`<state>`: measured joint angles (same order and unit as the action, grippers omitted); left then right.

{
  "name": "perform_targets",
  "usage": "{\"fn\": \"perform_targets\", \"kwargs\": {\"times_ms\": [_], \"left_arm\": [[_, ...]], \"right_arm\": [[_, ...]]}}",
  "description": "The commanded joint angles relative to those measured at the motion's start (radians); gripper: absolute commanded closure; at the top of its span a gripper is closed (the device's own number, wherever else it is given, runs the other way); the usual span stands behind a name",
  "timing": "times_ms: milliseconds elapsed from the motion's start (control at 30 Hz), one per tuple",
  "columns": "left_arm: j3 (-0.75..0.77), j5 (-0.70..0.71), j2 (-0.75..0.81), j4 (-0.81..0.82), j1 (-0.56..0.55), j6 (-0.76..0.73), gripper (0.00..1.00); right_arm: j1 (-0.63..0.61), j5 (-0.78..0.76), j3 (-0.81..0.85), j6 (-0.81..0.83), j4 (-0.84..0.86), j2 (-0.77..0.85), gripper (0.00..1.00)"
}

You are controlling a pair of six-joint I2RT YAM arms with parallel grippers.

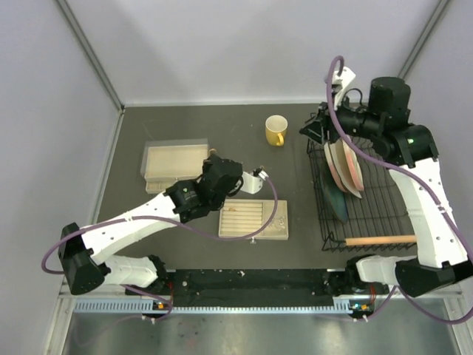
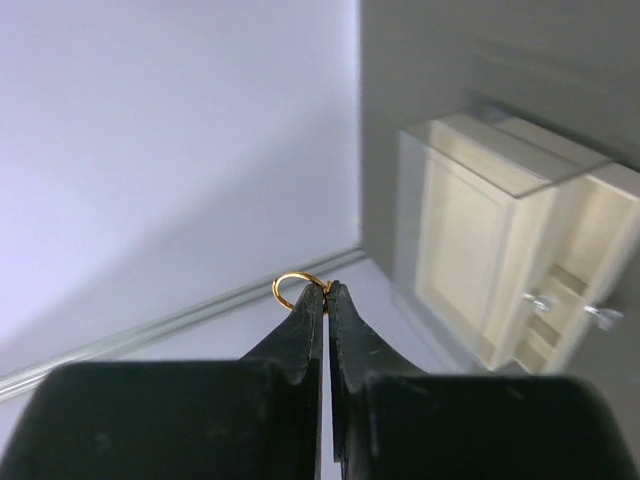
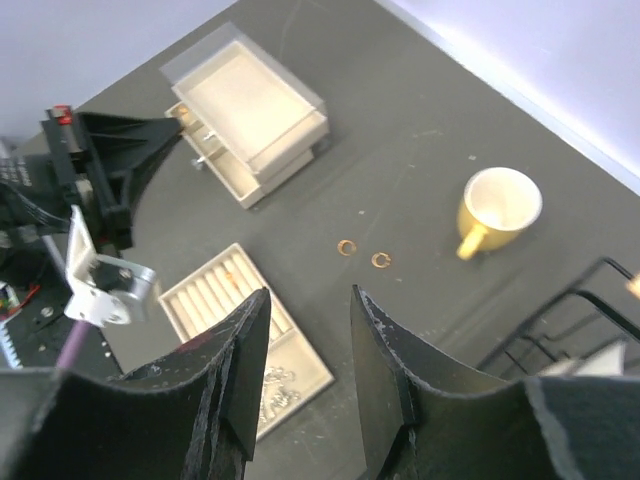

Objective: Organize the mixed jewelry

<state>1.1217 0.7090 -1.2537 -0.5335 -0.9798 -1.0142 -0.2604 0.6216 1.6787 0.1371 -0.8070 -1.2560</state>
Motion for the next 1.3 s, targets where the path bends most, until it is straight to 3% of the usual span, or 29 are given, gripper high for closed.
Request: {"fn": "perform_targets", "kwargs": {"times_ms": [0,133,167,333,633,1267], "left_arm": [[-0.106,0.141,0.048,0.49,-0.043,-0.415,1.0],[-0.29,0.101,0.079,0.841,-0.054,-0.676,1.0],[-0.324,0.083,0.091,0.991,-0.056,-0.775,1.0],[-0.509,-0.052,0.093,1.328,-0.057,-0.972,1.0],[-0.494,-0.057,0.039,1.414,-0.057,-0.991,1.0],[-0.505,-0.036,0.062,1.328,-0.089,-0.936,1.0]], "right_arm": [[-0.137,-0.062,0.073,0.027,-0.04,-0.045,0.61],[-0.238,-0.132,0.147,0.071,-0.078,-0.092,0.61],[-0.276,-0.141,0.173,0.079,-0.086,-0.101,0.61],[-0.352,-0.187,0.214,0.107,-0.095,-0.157,0.62],[-0.493,-0.301,0.214,0.148,-0.095,-0.244,0.64],[-0.55,-0.335,0.389,0.147,-0.092,-0.416,0.66]]}}
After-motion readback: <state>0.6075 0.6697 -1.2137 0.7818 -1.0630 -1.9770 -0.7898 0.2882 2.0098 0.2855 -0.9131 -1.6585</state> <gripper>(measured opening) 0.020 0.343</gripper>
